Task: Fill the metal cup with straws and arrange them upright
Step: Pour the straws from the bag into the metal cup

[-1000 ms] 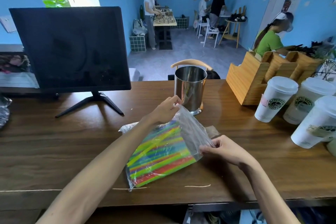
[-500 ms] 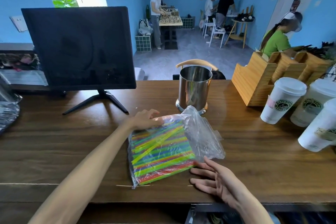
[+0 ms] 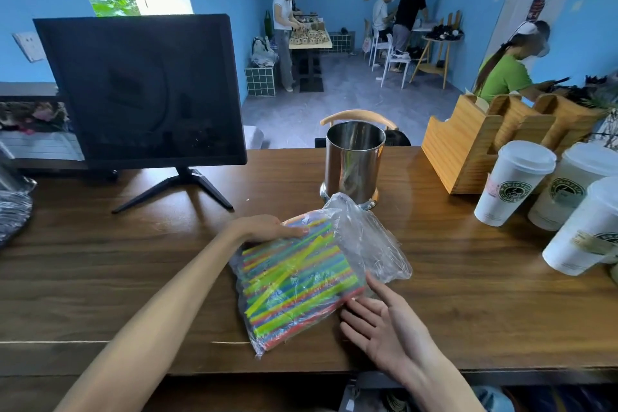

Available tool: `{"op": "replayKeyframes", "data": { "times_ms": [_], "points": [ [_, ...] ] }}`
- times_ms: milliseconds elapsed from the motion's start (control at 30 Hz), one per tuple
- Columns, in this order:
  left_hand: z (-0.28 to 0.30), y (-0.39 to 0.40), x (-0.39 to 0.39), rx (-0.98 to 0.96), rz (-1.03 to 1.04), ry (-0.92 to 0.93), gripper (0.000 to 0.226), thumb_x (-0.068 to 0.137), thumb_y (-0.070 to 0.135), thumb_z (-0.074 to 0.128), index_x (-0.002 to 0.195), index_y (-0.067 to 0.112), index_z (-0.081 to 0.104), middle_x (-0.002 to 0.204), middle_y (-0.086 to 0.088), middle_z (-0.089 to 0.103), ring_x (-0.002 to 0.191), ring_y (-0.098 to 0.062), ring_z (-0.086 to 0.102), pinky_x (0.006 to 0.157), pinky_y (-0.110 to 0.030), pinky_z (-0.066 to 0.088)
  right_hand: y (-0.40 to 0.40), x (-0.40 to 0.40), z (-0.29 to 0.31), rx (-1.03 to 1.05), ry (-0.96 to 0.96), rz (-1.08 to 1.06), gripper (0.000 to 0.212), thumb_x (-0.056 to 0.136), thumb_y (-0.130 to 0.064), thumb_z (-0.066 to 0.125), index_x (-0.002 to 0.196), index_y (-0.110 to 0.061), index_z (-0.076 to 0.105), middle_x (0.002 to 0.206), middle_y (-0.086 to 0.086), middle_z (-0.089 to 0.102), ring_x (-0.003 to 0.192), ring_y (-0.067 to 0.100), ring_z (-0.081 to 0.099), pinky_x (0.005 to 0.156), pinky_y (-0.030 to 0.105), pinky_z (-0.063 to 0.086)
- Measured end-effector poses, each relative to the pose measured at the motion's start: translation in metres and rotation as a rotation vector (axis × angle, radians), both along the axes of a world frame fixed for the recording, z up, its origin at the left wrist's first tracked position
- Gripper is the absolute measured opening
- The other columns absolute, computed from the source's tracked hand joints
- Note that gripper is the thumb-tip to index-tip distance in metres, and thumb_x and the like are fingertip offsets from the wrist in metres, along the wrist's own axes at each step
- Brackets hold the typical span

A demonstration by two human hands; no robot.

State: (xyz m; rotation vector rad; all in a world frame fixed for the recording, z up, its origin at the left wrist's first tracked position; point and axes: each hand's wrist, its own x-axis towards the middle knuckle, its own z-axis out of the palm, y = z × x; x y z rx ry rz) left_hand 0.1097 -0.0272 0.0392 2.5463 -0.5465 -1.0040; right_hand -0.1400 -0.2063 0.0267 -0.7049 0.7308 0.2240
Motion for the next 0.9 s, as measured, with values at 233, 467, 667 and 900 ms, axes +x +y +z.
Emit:
{"op": "replayKeyframes", "data": {
  "times_ms": [233,467,667,900],
  "points": [
    [-0.002,-0.019,-0.033,-0.109,0.001,0.067,0.061,0.066,0.081,0.073,0.097,0.029,0.079,0.094,0.013,0.079,0.089,-0.009,0.075,0.096,-0.033,0.055,0.019,0.015,0.005,-0.023,-0.043,-0.063,0.059,0.078,-0.043,0.077,0.130,-0.017,0.061,0.123,0.011,0.067,0.117,0.027,0.060,0.106,0.058,0.045],
    [-0.002,-0.026,-0.051,-0.298,0.030,0.206,0.051,0.079,0.061,0.077,0.112,0.022,0.074,0.104,0.005,0.078,0.096,-0.014,0.075,0.094,-0.032,0.057,0.022,0.038,0.004,-0.118,-0.091,-0.084,0.038,0.085,-0.029,0.078,0.119,-0.014,0.069,0.111,0.009,0.076,0.108,0.025,0.068,0.089,0.043,0.053],
    [-0.015,-0.034,-0.070,-0.514,0.236,0.112,0.033,0.081,0.050,0.079,0.101,0.028,0.066,0.098,0.006,0.076,0.082,-0.004,0.073,0.079,-0.023,0.058,0.030,0.060,0.005,-0.182,-0.210,-0.139,0.052,0.080,-0.022,0.083,0.126,-0.010,0.065,0.106,0.012,0.077,0.093,0.026,0.076,0.069,0.034,0.062],
    [-0.029,-0.048,-0.097,-0.775,0.520,-0.022,0.065,0.061,0.078,0.076,0.109,0.036,0.063,0.103,0.014,0.075,0.097,-0.008,0.072,0.093,-0.039,0.057,0.024,0.068,-0.008,-0.702,-0.323,-0.113,0.103,0.055,-0.065,0.091,0.140,-0.042,0.040,0.118,-0.018,0.070,0.107,0.006,0.069,0.101,0.043,0.053]
  ]
}}
